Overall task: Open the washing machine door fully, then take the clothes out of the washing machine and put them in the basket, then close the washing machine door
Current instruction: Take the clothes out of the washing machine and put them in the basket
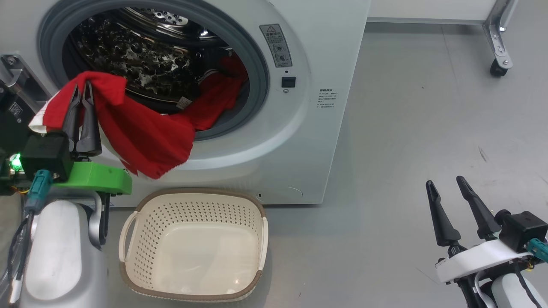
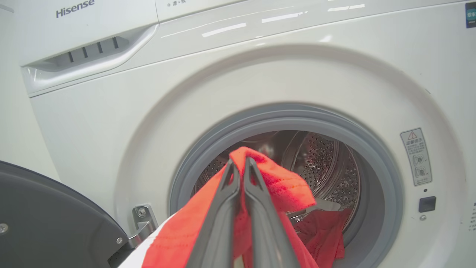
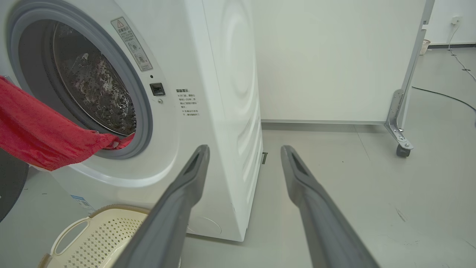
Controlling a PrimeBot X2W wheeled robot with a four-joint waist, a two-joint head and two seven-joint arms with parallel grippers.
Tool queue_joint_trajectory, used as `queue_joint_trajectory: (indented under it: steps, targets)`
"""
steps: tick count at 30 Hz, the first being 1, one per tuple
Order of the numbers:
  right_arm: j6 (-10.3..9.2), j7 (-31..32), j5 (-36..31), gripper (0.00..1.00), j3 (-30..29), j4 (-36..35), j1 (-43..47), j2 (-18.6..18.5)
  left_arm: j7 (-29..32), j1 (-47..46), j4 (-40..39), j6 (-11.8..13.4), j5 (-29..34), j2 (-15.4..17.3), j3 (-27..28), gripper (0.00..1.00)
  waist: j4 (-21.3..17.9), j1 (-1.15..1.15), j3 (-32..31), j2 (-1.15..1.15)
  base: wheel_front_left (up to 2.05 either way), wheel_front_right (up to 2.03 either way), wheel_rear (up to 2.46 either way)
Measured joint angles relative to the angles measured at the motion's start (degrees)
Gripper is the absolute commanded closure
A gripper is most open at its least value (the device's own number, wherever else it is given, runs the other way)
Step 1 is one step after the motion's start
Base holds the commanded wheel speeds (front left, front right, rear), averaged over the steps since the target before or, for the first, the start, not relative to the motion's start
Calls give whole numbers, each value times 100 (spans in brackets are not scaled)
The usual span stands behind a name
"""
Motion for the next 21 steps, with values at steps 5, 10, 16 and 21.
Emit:
queue_joint_trajectory:
  steps: [5, 10, 16, 21]
  targets:
    - [0, 0, -7, 0, 0, -20, 16, 24, 0, 83, -345, 0, -7, -1, -79, 100, 8, 0, -37, 0, 0, 0, 0]
    - [0, 0, -47, 0, 34, -27, 21, 67, 0, 395, -471, -43, -20, -1, -147, 100, -16, 0, -52, 0, 0, 0, 0]
    - [0, 0, -49, 0, 71, -63, 26, 74, 0, 815, -458, -42, -114, 1, -250, 100, -91, 0, 7, 0, 0, 0, 0]
    - [0, 0, -55, 0, 135, -111, 26, 73, 29, 1096, -341, -42, -114, 3, -366, 100, -149, 0, 97, 0, 0, 0, 0]
